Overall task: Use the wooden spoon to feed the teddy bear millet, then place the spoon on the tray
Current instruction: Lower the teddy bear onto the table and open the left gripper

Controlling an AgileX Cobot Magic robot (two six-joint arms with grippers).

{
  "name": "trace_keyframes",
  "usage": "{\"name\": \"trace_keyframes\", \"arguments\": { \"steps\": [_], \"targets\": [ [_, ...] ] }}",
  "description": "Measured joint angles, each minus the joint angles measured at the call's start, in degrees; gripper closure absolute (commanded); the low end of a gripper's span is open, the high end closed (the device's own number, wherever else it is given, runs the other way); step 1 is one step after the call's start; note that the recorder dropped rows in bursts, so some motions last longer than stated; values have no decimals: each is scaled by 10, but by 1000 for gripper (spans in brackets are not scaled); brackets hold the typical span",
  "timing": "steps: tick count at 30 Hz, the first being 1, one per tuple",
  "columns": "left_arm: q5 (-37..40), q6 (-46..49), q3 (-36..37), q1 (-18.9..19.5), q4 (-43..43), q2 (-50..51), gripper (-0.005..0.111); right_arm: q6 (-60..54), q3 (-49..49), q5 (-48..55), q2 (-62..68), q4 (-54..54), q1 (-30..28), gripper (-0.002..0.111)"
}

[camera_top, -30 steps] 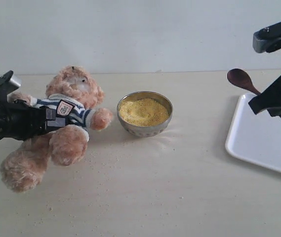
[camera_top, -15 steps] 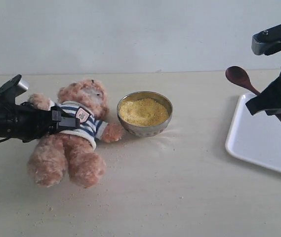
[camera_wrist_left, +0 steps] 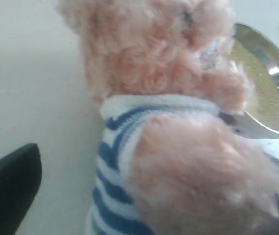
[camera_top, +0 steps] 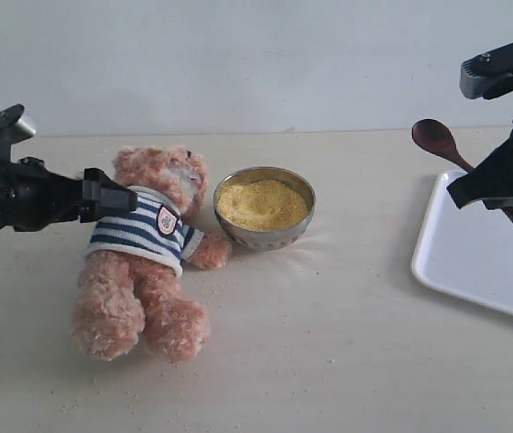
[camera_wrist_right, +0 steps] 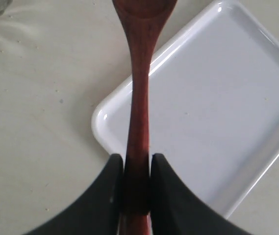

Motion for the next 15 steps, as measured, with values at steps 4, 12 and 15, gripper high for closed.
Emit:
{"name": "trace_keyframes", "arguments": {
  "steps": [4, 12, 15],
  "targets": [
    [-54, -46, 0, 0, 61, -43, 9, 0, 0, 0, 0, 0, 0, 108],
    [-72, -256, 0, 0, 193, -195, 101, 0, 0, 0, 0, 4, 0, 108],
    [-132, -299, 0, 0, 233, -262, 102, 0, 0, 3, 0, 13, 0, 108]
  ]
}}
